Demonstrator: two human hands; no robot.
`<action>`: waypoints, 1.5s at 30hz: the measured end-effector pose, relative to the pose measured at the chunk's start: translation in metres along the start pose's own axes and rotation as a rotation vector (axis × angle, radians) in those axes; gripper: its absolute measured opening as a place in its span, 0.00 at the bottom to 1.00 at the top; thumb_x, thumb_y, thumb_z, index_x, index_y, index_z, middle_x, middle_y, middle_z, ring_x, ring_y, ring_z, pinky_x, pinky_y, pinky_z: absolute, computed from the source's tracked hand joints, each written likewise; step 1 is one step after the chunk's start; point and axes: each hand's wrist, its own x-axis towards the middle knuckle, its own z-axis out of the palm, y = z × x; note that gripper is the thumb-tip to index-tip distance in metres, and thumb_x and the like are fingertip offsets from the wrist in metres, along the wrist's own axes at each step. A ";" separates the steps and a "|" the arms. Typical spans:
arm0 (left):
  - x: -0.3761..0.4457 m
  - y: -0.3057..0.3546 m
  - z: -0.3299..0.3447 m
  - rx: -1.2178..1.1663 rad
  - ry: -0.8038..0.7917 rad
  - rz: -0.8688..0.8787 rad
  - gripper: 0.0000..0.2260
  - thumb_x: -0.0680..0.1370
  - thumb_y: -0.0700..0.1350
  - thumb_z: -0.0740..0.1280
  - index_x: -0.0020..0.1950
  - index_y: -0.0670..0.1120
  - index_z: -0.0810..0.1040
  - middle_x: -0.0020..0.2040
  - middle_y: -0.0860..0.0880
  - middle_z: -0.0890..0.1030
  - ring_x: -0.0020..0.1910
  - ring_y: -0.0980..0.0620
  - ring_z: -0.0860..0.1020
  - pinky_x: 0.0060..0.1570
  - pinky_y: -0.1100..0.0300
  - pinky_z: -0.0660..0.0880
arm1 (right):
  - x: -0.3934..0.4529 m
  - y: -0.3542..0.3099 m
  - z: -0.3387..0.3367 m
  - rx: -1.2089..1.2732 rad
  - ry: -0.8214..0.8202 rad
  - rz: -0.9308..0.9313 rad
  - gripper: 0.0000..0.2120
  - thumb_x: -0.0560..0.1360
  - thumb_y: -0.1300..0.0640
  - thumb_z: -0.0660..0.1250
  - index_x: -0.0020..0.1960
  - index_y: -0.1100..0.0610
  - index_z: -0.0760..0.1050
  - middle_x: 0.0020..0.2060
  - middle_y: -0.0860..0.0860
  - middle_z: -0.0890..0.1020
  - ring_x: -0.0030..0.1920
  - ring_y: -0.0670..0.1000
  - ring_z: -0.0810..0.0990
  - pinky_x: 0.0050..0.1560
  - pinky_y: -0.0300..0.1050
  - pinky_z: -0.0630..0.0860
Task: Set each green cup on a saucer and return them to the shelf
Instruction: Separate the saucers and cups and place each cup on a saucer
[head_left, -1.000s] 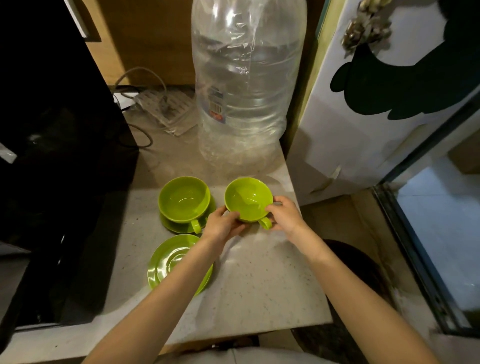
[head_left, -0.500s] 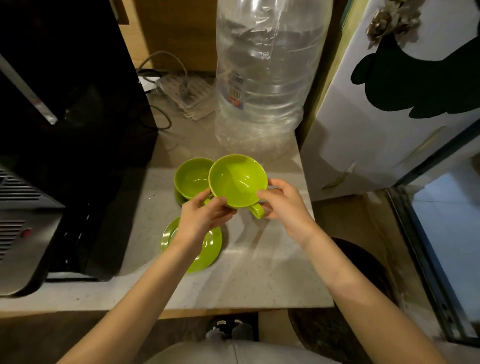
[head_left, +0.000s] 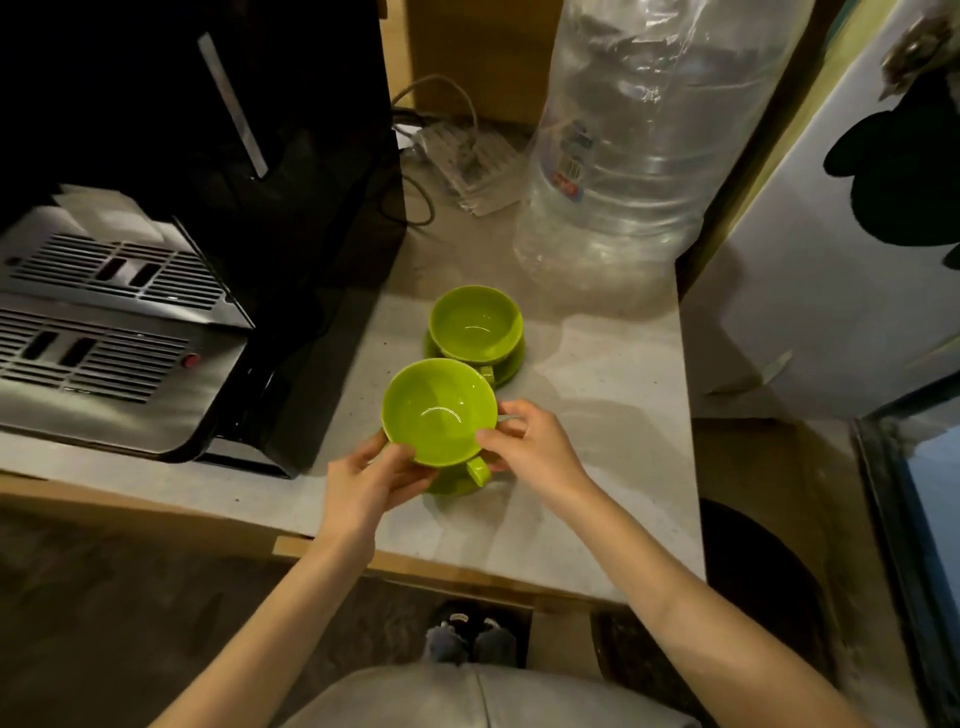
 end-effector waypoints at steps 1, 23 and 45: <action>0.002 -0.002 -0.001 0.000 0.005 -0.017 0.07 0.75 0.37 0.63 0.44 0.47 0.78 0.35 0.45 0.84 0.31 0.53 0.83 0.33 0.65 0.80 | 0.001 0.002 0.001 -0.020 0.005 0.006 0.12 0.72 0.64 0.68 0.54 0.57 0.72 0.45 0.56 0.81 0.40 0.52 0.81 0.40 0.45 0.81; 0.023 -0.011 -0.013 0.269 -0.132 -0.044 0.17 0.76 0.40 0.62 0.66 0.41 0.70 0.33 0.47 0.84 0.29 0.52 0.83 0.31 0.64 0.80 | -0.002 0.015 -0.001 -0.145 0.073 0.021 0.20 0.68 0.57 0.73 0.59 0.59 0.74 0.47 0.52 0.82 0.49 0.52 0.82 0.52 0.49 0.80; 0.068 0.001 -0.035 0.554 -0.186 -0.140 0.08 0.71 0.36 0.70 0.47 0.38 0.73 0.21 0.48 0.80 0.21 0.54 0.80 0.23 0.65 0.77 | 0.026 0.012 -0.017 -0.099 -0.019 0.316 0.10 0.74 0.69 0.65 0.55 0.64 0.73 0.43 0.62 0.81 0.22 0.48 0.81 0.24 0.39 0.79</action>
